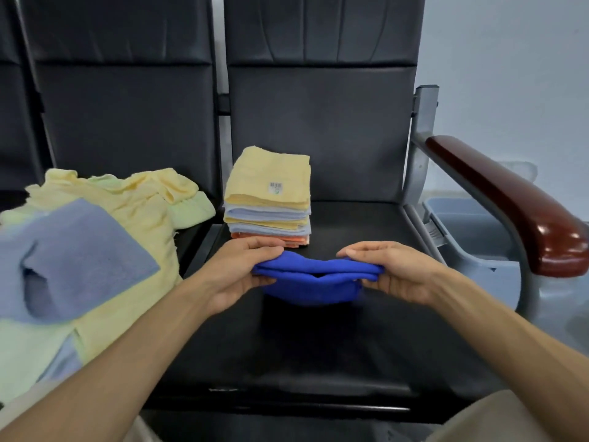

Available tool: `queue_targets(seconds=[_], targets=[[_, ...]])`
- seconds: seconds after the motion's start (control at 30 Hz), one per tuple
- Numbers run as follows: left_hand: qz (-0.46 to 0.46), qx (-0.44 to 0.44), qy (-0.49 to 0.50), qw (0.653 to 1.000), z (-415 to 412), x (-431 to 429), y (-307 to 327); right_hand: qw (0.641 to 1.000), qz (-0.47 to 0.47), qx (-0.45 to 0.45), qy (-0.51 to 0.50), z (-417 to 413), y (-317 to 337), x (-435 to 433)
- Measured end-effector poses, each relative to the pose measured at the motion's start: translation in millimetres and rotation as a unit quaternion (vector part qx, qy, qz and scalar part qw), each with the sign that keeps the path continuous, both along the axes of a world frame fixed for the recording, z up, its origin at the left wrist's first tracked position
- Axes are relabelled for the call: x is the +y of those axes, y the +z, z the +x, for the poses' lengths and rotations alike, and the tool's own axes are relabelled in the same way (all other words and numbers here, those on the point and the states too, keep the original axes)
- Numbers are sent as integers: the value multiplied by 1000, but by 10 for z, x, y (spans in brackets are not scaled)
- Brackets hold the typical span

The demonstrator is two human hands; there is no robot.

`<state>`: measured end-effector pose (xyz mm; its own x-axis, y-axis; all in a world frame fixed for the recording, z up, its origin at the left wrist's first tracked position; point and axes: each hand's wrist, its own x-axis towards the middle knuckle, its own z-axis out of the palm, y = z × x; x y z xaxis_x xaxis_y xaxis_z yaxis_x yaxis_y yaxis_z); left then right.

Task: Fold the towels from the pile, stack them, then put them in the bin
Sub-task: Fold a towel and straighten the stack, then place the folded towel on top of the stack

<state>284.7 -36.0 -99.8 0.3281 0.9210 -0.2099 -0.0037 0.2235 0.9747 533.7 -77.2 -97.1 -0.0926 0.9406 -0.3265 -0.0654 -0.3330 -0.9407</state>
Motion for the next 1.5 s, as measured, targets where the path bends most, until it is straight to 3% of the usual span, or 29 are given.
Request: queue_targets(seconds=[0.1, 0.3, 0.43, 0.57, 0.63, 0.73, 0.83, 1.03, 1.17, 1.3, 1.5], targets=[[30, 36, -31, 998, -77, 142, 239, 1000, 13, 5, -12, -45, 128, 100], [166, 190, -41, 967, -135, 724, 1056, 985, 127, -103, -50, -243, 761, 757], [280, 161, -5, 946, -77, 1131, 1645, 941, 285, -143, -114, -338, 1425, 1262], [419, 185, 88, 884, -51, 1587, 1807, 879, 423, -171, -139, -382, 1626, 1633], [403, 186, 122, 888, -37, 1802, 1537, 891, 397, -162, -151, -414, 1377, 1843], [290, 233, 112, 922, -59, 1962, 802, 942, 256, -152, -157, -512, 730, 2028], [217, 299, 76, 926, -140, 1920, 244, 966, 140, -173, -132, -554, 220, 2038], [241, 252, 133, 928, -220, 1973, 191, 962, 173, -140, -161, -568, 106, 2000], [255, 310, 143, 905, -225, 1903, 185, 964, 162, -177, -116, -653, 94, 1892], [228, 297, 129, 918, -302, 1707, 121, 918, 185, -345, -68, -684, 117, 1776], [231, 287, 135, 920, -733, 1144, 168, 813, 228, -522, -118, -848, 167, 1538]])
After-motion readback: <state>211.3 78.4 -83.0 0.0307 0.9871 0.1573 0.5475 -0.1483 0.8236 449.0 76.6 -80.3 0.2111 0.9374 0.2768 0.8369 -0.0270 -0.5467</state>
